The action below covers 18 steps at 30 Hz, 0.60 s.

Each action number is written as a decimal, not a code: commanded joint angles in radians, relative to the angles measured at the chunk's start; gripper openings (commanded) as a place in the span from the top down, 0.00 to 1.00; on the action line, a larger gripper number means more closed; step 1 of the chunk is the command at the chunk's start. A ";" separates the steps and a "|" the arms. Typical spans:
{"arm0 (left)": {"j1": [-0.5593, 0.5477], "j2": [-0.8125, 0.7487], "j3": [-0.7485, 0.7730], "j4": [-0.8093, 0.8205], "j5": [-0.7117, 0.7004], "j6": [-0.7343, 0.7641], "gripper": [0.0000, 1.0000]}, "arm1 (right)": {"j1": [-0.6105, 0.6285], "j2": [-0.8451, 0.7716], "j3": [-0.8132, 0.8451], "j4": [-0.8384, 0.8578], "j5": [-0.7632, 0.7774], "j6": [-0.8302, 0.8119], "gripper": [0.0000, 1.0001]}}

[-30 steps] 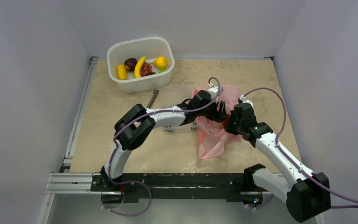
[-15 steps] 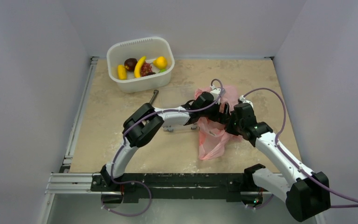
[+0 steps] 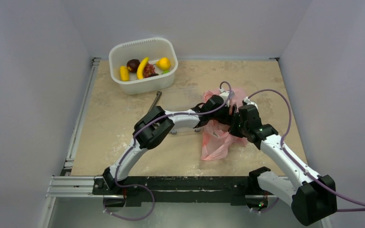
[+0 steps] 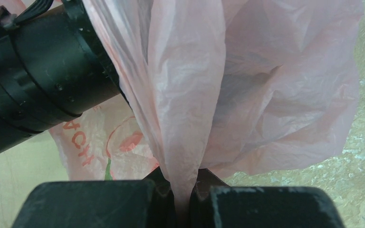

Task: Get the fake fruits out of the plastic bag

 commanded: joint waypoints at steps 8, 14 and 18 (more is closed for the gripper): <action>-0.006 -0.066 -0.001 0.016 -0.003 0.025 0.68 | -0.002 -0.017 0.047 0.028 -0.002 -0.010 1.00; -0.002 -0.186 -0.038 -0.106 -0.041 0.097 0.83 | -0.002 -0.021 0.050 0.016 0.044 0.011 1.00; 0.000 -0.271 -0.086 -0.170 -0.064 0.120 0.85 | -0.002 -0.015 0.050 0.002 0.116 0.051 1.00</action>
